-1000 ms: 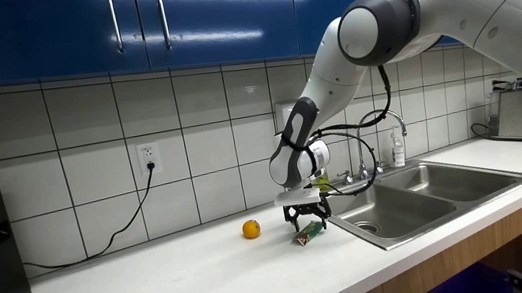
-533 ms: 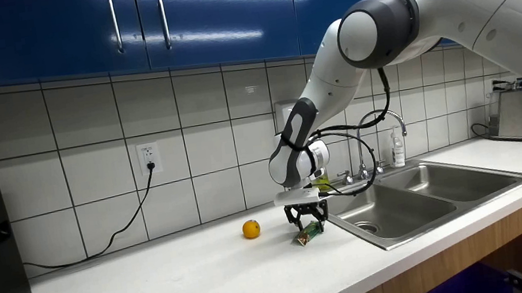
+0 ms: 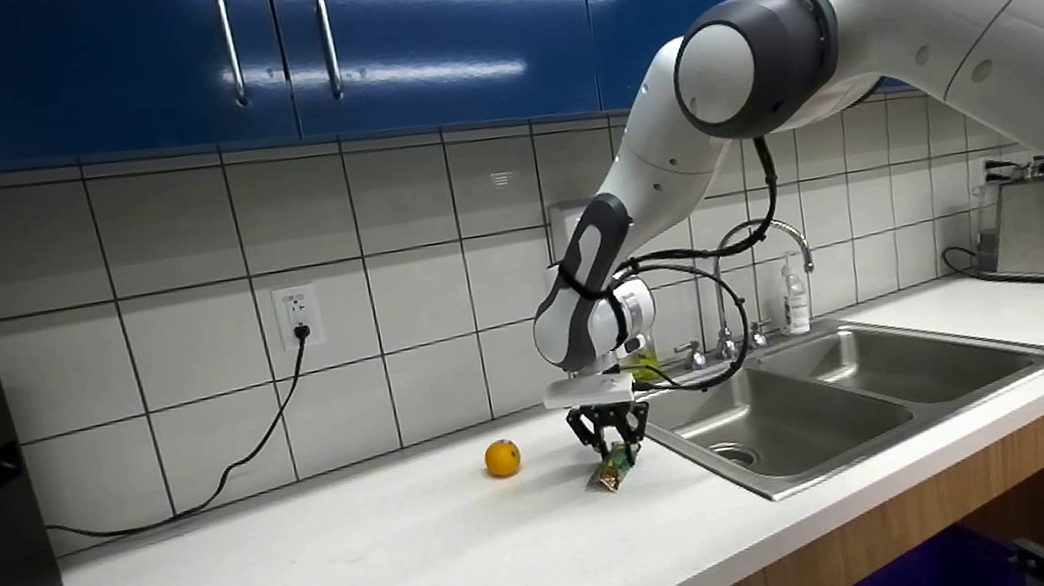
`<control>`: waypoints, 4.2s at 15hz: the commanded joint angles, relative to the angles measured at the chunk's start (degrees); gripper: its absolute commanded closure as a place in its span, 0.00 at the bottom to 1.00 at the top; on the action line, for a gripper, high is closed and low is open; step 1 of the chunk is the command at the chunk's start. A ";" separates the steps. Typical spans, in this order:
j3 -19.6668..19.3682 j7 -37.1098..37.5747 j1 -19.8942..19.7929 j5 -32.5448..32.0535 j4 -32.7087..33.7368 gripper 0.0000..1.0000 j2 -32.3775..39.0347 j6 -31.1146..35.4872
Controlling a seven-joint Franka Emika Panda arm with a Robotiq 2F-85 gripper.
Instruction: Put the green snack packet in the left sink
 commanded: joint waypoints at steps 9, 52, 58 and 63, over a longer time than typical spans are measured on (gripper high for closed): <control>0.37 -0.30 -0.90 -0.57 0.41 0.83 -1.83 -2.39; -2.44 -29.87 -12.33 -2.31 -13.21 0.83 -12.12 6.43; -4.21 -29.87 -15.02 -1.62 -15.13 0.83 -11.48 9.85; -5.30 -29.85 -17.18 -0.94 -15.64 0.83 -9.80 12.96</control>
